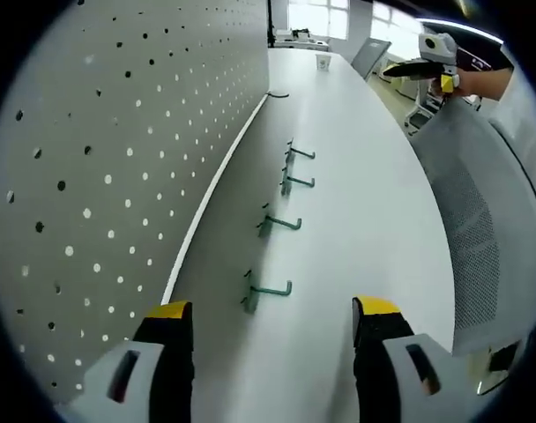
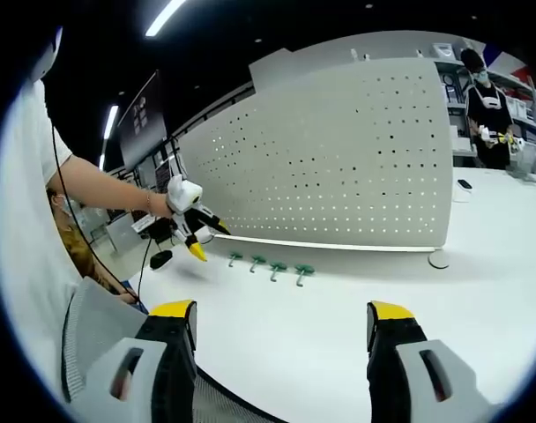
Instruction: Insert the hook assembly into the mounting plate slot until the hook locks in place.
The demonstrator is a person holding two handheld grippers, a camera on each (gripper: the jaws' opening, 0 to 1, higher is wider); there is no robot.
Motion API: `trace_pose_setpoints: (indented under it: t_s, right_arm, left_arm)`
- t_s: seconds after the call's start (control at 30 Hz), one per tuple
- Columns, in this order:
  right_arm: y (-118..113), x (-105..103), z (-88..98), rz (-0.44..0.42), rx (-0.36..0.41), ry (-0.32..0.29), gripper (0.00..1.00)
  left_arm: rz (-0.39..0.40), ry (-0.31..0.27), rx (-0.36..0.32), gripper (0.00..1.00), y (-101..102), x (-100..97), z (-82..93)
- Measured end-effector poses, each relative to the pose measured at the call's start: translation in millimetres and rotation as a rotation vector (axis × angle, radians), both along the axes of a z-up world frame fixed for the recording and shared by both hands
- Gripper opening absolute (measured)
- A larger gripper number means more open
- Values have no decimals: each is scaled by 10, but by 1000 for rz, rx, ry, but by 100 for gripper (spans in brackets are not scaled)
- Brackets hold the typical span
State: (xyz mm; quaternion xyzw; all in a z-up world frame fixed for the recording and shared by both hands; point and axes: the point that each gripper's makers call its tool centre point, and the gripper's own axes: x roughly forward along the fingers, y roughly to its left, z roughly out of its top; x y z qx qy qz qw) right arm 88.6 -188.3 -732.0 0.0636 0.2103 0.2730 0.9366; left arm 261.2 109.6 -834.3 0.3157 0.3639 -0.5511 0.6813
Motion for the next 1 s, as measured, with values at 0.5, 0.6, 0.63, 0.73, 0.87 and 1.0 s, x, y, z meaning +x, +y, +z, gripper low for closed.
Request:
trace_pose_setpoints:
  t_s: [0.5,0.6,0.63,0.73,0.87,1.0]
  right_arm:
    - [-15,27,-69,-10,9,15,76]
    - [-8,27,-74,-11,13,18,76]
    - [-7,26,-73,-11,12,18,76]
    - [-24,20,-83,-11,5,21,76]
    - [-52,9,-78,-14,1,23,76]
    - [-80,2,-81,-20,-3,25,76]
  left_arm:
    - [-109,22,123,74,-67,36,-255]
    - [-123,35,152,74,-47,41,-318]
    - [-126,36,155,74,-43,51,-339]
    - [-131,54,165,73,-46,61,-376]
    - [-163,47,174,71,-70,58,-378]
    - [-173,61,189,69,-62,46,-446]
